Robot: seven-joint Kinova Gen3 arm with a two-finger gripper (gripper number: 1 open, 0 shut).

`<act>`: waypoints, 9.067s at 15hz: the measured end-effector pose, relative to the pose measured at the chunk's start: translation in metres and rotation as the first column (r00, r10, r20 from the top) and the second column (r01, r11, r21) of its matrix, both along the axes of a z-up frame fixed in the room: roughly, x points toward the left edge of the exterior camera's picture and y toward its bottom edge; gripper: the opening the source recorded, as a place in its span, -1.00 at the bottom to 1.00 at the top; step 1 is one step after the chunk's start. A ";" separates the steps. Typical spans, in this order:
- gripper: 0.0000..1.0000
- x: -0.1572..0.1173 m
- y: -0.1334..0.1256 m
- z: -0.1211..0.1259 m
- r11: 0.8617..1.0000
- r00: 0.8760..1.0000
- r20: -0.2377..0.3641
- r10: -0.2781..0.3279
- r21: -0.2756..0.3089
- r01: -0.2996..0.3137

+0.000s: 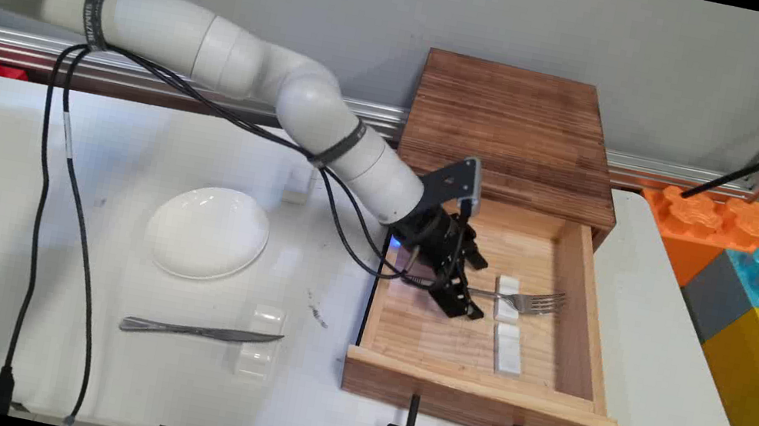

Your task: Pick up the knife from the right of the white plate, then place the picked object into the drawer

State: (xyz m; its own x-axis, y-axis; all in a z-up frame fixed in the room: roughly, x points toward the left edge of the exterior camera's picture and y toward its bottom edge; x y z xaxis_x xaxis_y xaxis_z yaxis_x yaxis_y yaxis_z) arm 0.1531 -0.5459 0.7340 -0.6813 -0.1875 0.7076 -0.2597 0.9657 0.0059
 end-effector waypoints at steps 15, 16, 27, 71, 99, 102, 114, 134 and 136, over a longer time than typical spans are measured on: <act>1.00 0.020 0.026 0.126 0.997 0.997 0.020 0.074 0.033 -0.074; 1.00 0.024 0.030 0.135 0.996 0.996 0.030 0.081 0.037 -0.082; 1.00 0.091 0.090 0.204 0.973 0.974 0.163 0.157 0.146 -0.181; 1.00 0.243 0.218 0.060 0.965 0.929 0.359 0.091 0.200 -0.171; -1.00 0.234 0.207 0.026 0.969 0.913 0.401 0.076 0.186 -0.162; -1.00 0.236 0.207 0.029 0.968 0.911 0.404 0.078 0.189 -0.167; -1.00 0.233 0.192 0.087 0.969 0.919 0.385 0.085 0.184 -0.167; -1.00 0.123 0.129 0.183 0.987 0.950 0.312 0.014 0.148 -0.064; -1.00 0.105 0.122 0.185 0.987 0.953 0.304 0.014 0.148 -0.062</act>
State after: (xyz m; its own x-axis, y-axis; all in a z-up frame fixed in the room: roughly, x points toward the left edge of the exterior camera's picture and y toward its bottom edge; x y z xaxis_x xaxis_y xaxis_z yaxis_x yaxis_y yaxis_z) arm 0.2585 -0.4243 0.9188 -0.8480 -0.3080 0.4314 -0.3091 0.9485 0.0695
